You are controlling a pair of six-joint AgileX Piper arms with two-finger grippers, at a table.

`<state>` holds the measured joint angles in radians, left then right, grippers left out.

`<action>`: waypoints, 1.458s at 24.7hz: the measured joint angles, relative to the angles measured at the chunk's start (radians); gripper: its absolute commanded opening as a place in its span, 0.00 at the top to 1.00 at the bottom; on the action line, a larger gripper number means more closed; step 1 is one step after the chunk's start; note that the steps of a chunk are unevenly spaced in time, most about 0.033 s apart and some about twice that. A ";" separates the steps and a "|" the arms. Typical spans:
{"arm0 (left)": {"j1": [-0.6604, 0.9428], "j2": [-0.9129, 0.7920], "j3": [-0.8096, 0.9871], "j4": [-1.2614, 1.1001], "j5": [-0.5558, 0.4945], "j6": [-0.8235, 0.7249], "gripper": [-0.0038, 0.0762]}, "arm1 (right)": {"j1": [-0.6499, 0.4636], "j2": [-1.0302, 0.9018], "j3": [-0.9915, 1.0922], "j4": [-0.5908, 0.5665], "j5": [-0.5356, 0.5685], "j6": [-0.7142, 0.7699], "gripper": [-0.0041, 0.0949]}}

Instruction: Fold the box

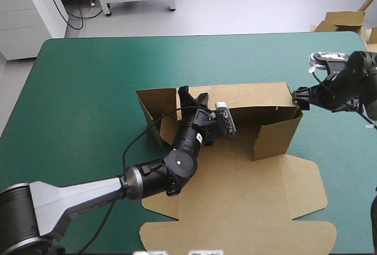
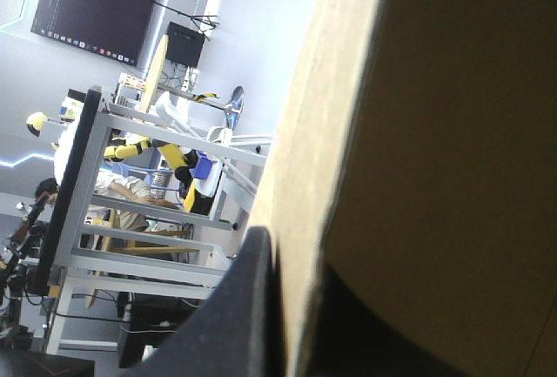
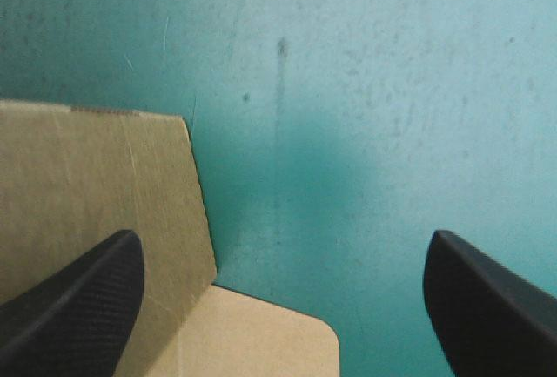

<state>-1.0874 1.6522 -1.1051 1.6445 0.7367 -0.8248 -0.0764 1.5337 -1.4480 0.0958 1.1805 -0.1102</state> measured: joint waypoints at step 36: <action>0.007 0.040 -0.020 -0.065 0.022 0.250 0.96 | -0.007 -0.244 0.444 0.313 -0.267 -0.632 0.14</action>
<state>-1.0806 1.6920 -1.1252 1.5793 0.7587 -0.5746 -0.0837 1.2894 -1.0041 0.4086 0.9138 -0.7421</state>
